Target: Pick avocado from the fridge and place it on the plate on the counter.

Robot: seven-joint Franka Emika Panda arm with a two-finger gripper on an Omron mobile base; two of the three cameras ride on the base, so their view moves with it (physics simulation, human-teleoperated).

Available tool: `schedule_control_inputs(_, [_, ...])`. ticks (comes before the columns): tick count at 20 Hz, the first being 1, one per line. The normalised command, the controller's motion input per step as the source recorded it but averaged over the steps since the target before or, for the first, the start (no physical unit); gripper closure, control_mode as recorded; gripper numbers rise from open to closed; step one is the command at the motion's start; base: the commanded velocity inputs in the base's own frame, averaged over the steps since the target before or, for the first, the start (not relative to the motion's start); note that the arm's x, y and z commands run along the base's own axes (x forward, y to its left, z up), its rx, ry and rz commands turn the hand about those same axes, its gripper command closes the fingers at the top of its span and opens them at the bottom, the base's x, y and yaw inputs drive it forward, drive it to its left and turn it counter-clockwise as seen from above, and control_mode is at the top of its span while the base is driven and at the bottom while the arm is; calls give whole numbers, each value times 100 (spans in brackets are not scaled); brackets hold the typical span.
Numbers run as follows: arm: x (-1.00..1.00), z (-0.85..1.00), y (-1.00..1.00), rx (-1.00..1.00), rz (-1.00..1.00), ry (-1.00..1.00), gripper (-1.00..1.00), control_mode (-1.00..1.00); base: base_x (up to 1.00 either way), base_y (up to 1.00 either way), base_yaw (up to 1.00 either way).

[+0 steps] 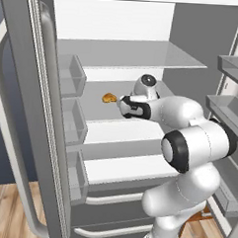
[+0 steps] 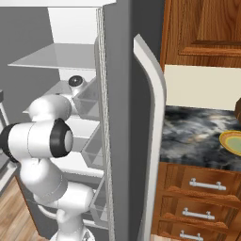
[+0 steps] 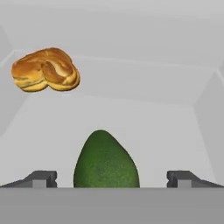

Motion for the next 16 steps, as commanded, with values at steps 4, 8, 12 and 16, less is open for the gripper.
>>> schedule_control_inputs(4, [7,-25,0,0,0,1,-100,-100,0,0,0])
schedule_control_inputs(8, [21,-18,0,0,0,1,-100,-100,0,0,0])
schedule_control_inputs(12, [0,-13,0,5,0,4,-100,-100,0,0,0])
schedule_control_inputs(16, [0,-12,0,4,0,1,100,-100,0,0,0])
